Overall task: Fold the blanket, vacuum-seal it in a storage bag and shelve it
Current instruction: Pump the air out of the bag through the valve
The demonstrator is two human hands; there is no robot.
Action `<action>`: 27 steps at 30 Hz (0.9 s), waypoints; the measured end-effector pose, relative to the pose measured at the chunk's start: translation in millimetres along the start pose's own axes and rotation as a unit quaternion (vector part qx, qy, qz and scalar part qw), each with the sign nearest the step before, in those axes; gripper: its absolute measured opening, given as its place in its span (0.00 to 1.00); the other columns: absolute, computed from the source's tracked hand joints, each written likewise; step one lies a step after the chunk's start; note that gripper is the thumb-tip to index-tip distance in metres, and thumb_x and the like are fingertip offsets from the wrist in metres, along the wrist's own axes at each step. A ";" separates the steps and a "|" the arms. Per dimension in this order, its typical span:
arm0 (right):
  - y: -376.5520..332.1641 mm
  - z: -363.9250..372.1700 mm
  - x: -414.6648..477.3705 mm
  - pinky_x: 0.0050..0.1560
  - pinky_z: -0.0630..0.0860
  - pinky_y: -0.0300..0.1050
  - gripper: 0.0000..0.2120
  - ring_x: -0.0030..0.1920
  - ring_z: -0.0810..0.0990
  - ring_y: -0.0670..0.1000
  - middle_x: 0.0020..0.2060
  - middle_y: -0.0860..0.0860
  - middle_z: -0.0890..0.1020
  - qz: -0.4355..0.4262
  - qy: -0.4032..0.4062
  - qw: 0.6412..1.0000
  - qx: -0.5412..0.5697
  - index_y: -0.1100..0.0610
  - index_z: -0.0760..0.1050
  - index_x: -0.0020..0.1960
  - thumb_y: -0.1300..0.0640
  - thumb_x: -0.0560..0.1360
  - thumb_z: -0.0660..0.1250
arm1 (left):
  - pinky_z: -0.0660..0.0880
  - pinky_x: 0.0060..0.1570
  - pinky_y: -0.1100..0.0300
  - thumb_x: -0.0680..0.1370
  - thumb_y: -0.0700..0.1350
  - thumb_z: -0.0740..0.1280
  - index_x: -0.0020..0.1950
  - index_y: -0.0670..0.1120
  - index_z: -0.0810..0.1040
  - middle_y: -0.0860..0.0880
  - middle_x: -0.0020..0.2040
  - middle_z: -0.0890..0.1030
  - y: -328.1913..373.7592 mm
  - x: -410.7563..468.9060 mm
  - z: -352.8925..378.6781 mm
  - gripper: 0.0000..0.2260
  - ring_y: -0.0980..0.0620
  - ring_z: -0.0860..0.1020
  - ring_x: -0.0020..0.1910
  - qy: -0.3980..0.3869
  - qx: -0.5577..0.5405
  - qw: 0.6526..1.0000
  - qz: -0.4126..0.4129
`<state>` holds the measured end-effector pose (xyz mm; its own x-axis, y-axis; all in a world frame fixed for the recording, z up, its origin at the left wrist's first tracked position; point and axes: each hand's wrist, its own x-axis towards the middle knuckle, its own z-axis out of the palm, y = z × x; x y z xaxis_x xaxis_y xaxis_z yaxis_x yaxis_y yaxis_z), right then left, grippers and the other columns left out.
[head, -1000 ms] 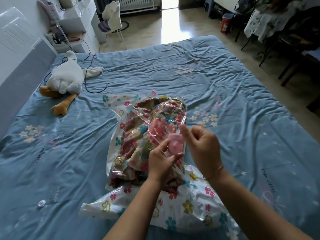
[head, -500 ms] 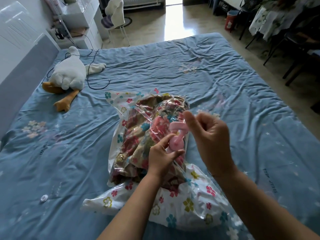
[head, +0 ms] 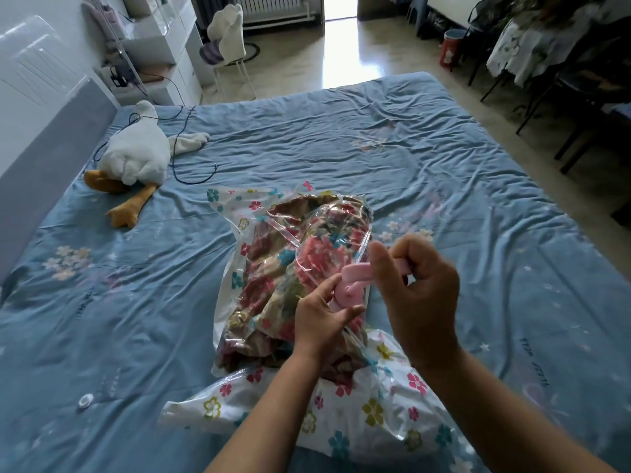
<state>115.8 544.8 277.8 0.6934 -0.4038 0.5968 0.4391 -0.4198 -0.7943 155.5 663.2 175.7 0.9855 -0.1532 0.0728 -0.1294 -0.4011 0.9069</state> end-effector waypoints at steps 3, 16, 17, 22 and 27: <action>47.3 4.0 -25.2 0.28 0.62 0.34 0.19 0.25 0.67 0.41 0.23 0.43 0.65 0.108 -0.106 0.979 -0.140 0.50 0.64 0.32 0.39 0.75 0.63 | 0.79 0.47 0.67 0.67 0.44 0.79 0.60 0.49 0.81 0.54 0.50 0.85 0.5 -6.4 6.2 0.22 0.63 0.82 0.45 -0.003 -0.005 1.000 -0.003; 37.3 4.8 -18.5 0.28 0.66 0.43 0.23 0.25 0.63 0.44 0.22 0.45 0.65 0.157 -0.114 0.978 -0.078 0.49 0.61 0.29 0.36 0.73 0.64 | 0.80 0.46 0.63 0.66 0.44 0.79 0.61 0.50 0.80 0.52 0.50 0.85 0.0 -7.8 5.8 0.24 0.63 0.82 0.42 0.002 -0.004 1.000 -0.002; 54.0 6.8 -27.3 0.30 0.67 0.45 0.26 0.25 0.65 0.44 0.22 0.45 0.67 0.205 -0.147 0.959 -0.126 0.50 0.62 0.28 0.31 0.72 0.63 | 0.79 0.45 0.65 0.67 0.43 0.79 0.62 0.52 0.79 0.52 0.50 0.85 -0.3 -9.6 7.8 0.25 0.65 0.81 0.41 -0.005 -0.005 1.000 0.000; 21.2 1.7 -0.1 0.28 0.61 0.39 0.27 0.24 0.63 0.46 0.21 0.48 0.68 0.159 -0.107 0.981 -0.026 0.54 0.62 0.27 0.38 0.73 0.67 | 0.79 0.53 0.61 0.66 0.46 0.80 0.62 0.47 0.80 0.54 0.54 0.84 -0.7 -5.7 3.0 0.25 0.61 0.82 0.51 0.001 -0.019 1.000 0.005; 9.4 2.6 4.7 0.27 0.62 0.35 0.20 0.25 0.63 0.44 0.23 0.43 0.63 0.055 -0.088 0.994 0.031 0.52 0.63 0.30 0.46 0.73 0.69 | 0.75 0.44 0.73 0.67 0.44 0.79 0.60 0.44 0.81 0.53 0.50 0.85 1.5 -3.8 -0.4 0.22 0.69 0.80 0.43 0.000 -0.003 1.000 0.008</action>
<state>124.6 541.0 272.8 0.8261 -0.2928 0.4814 0.3864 -0.3274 -0.8623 151.5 663.5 176.9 0.9834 -0.1589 0.0881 -0.1449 -0.3934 0.9079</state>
